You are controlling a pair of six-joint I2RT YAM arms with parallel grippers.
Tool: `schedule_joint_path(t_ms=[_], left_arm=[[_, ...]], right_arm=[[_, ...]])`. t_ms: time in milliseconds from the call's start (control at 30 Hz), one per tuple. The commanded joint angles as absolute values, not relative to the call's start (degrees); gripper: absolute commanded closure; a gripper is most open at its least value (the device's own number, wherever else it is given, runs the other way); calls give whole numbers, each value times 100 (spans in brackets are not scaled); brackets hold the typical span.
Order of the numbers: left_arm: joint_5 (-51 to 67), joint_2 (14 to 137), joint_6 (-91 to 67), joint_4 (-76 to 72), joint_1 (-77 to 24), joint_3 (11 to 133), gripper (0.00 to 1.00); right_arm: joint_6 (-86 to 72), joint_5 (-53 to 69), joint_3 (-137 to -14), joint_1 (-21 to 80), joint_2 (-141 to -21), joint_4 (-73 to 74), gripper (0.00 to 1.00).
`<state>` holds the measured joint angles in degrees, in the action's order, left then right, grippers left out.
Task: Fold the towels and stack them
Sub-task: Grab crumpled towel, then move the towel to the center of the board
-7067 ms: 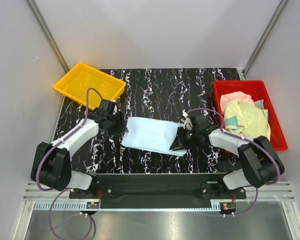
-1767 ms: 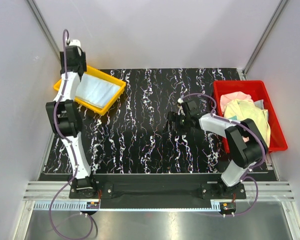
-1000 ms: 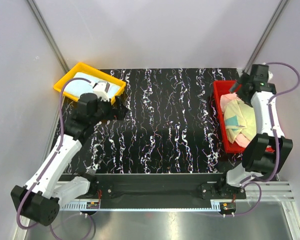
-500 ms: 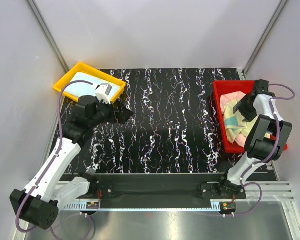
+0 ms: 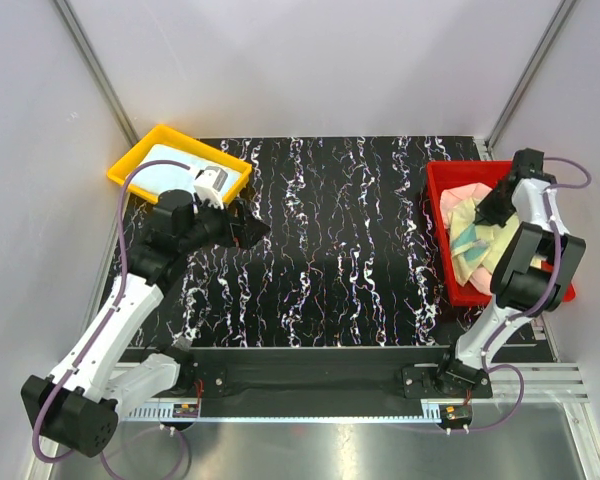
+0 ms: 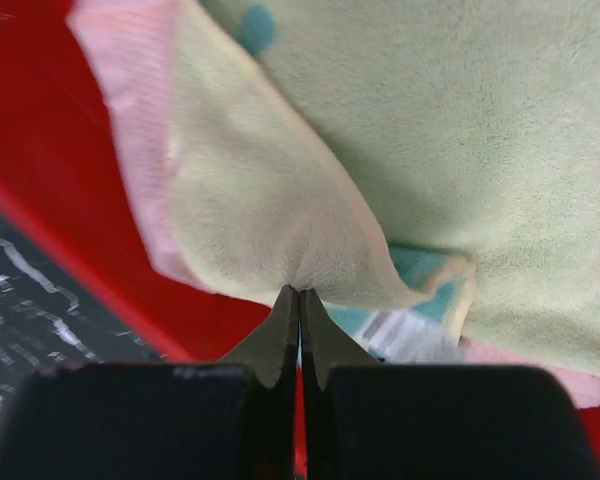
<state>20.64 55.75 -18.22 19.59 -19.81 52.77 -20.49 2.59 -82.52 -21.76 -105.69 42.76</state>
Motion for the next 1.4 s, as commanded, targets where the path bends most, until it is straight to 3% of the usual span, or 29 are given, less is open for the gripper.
schedule_joint_path(t_ms=[0,167,333,400,500,733,833,900,1033,1167,1233,1267,1367], left_arm=[[2197,5590,-1793,1556,-1986,5230,2],[2197,5721,-2328,1345,-1811,5247,1],[2706,5906,-2689,1345,-1442,5370,1],[2550,5871,-2663,1493,-1441,5475,1],[2242,5766,-2505,1871,-1433,5677,1],[1505,5511,-2188,2531,-1433,5635,4],[1171,5371,-2206,2654,-1415,5459,4],[1090,5335,-2258,2663,-1398,5318,5],[967,5493,-2347,2663,-1389,5256,9],[1203,5896,-2303,2558,-1389,5344,13],[1597,6326,-2198,2435,-1450,5493,17],[1652,6520,-2180,2426,-1502,5589,18],[1687,7512,-2013,2549,-1923,6300,26]], right_arm=[[-2039,631,-9060,-2162,-9766,4710,100],[-2153,1370,-10501,-1636,-9097,5272,100],[-2145,1934,-12616,-295,-9061,6256,100],[-2276,2073,-12901,156,-9009,6547,100],[-2495,2215,-12518,772,-8650,6469,100],[-3083,3040,-8253,1993,-7595,4696,100],[-3540,3190,-6678,3179,-7812,3405,100],[-3656,3278,-6225,4119,-8172,2499,98],[-3349,2920,-6284,4991,-9244,2400,94],[-3138,2682,-6459,5063,-9168,2671,65],[-2954,1913,-6653,5045,-8766,3204,51],[-2927,1594,-6714,5019,-8615,3373,46],[-3032,582,-6847,4642,-8035,3919,45]])
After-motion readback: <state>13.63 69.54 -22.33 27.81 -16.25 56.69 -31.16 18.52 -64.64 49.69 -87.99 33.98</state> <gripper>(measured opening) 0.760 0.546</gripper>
